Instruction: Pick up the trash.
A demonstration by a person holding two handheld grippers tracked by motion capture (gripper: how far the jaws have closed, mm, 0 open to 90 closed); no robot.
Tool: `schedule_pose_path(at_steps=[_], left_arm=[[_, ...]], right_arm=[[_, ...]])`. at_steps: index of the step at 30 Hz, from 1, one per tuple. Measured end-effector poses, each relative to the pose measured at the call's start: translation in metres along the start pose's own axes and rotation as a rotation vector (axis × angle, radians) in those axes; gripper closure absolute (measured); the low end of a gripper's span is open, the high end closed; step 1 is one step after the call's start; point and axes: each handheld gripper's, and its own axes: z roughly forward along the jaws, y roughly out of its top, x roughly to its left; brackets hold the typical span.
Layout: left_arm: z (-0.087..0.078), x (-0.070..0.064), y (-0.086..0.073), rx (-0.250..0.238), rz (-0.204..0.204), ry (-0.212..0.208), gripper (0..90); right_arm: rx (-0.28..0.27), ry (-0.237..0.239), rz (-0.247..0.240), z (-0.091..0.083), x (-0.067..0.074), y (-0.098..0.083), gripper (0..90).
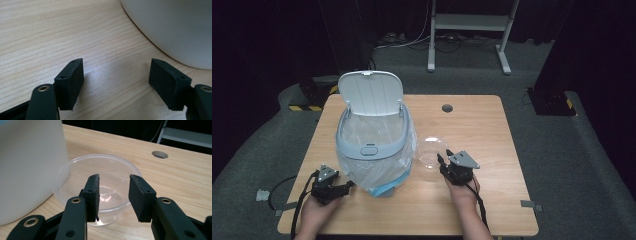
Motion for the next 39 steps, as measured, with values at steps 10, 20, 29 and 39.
schedule_pose_path(at_steps=[10,20,29,39], left_arm=[[0.0,0.0,0.0,-0.001,0.004,-0.005,28.2],[0.0,0.0,0.0,-0.001,0.007,-0.006,28.2],[0.0,0.0,0.0,-0.002,0.011,-0.009,28.2],[0.0,0.0,0.0,-0.001,0.014,-0.02,28.2]], right_arm=[[0.016,0.025,-0.017,-0.004,0.019,-0.003,59.1],[0.042,0.024,-0.025,0.005,0.023,-0.004,60.2],[0.033,0.008,-0.051,0.001,0.03,-0.01,58.9],[0.078,0.002,-0.006,0.0,0.024,-0.022,57.1]])
